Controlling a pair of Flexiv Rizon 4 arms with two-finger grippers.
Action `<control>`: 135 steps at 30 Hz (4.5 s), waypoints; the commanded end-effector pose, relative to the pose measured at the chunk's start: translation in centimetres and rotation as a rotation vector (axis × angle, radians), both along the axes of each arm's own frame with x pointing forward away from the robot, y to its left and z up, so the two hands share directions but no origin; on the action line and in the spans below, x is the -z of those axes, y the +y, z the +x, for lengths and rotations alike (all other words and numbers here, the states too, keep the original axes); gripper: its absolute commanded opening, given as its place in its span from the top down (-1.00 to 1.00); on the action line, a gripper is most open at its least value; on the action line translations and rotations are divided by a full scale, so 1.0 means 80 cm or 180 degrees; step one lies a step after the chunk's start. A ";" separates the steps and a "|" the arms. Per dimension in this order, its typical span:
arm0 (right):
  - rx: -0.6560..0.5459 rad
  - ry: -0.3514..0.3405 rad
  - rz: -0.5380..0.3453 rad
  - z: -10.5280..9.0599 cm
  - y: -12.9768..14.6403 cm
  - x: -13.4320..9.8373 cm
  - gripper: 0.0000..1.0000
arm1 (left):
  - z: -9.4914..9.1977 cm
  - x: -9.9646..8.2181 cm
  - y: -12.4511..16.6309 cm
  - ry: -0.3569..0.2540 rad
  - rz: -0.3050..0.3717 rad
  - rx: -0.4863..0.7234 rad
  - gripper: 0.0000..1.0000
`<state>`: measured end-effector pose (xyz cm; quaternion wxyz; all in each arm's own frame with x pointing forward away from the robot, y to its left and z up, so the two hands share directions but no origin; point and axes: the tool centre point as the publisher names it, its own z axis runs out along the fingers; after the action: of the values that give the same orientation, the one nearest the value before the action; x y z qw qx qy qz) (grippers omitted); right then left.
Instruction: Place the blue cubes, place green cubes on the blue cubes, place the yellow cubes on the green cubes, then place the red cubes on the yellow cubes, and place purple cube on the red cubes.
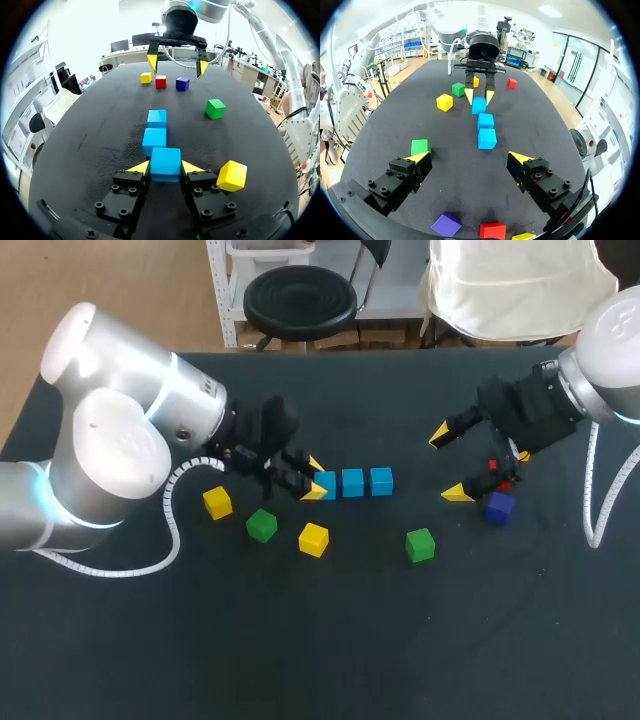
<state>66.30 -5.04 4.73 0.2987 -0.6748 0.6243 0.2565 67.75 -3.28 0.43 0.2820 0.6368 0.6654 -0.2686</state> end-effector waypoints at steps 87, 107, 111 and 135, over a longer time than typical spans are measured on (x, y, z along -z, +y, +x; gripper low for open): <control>-0.0002 -0.0003 0.0008 0.000 0.000 0.001 -1.00 | 0.022 0.017 0.007 0.0092 0.0037 -0.0031 1.00; -0.0002 -0.0003 0.0008 0.000 0.000 0.001 -1.00 | 0.027 0.023 0.010 0.0117 0.0057 -0.0054 1.00; -0.0002 -0.0003 0.0008 0.000 0.000 0.001 -1.00 | 0.026 0.024 0.010 0.0131 0.0061 -0.0054 1.00; -0.0002 -0.0003 0.0008 0.000 0.000 0.001 -1.00 | 0.012 0.013 0.004 0.0083 0.0107 -0.0022 1.00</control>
<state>66.30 -5.04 4.73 0.2987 -0.6748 0.6243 0.2565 68.83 -2.85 -0.65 0.2621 0.6357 0.6757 -0.2657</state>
